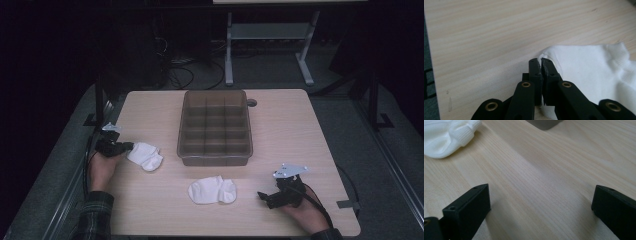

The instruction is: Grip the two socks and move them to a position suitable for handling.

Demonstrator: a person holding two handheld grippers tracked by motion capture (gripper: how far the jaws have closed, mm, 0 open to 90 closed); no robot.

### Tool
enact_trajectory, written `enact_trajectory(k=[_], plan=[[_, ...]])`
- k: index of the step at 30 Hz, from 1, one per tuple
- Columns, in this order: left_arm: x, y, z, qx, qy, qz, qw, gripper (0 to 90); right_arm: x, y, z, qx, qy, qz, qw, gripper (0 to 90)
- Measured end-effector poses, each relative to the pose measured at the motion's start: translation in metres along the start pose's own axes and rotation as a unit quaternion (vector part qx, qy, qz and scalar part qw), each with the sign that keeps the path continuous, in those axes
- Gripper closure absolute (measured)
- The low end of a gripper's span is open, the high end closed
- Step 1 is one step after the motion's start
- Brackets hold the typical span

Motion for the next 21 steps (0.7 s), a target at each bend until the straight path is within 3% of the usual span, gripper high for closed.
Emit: enact_trajectory(k=[8,21], plan=[[-0.008,-0.016,0.003,0.020,-0.019,0.030,0.9992,87.8,0.000,0.000,0.000,-0.001,0.000,0.000,1.0000,1.4],[-0.023,-0.050,0.021,0.066,-0.037,0.075,0.9943,87.8,0.000,0.000,0.000,-0.002,-0.002,-0.001,1.0000,1.4]])
Point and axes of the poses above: each handheld gripper's, and its own axes: y roughly forward along the jaws, x roughly out of its underside, z roughly to its right, the point moved 5 cm from there along y, roughly forward along the jaws, and after that the axes turned 12 degrees about -x, right-handed, at the moved point
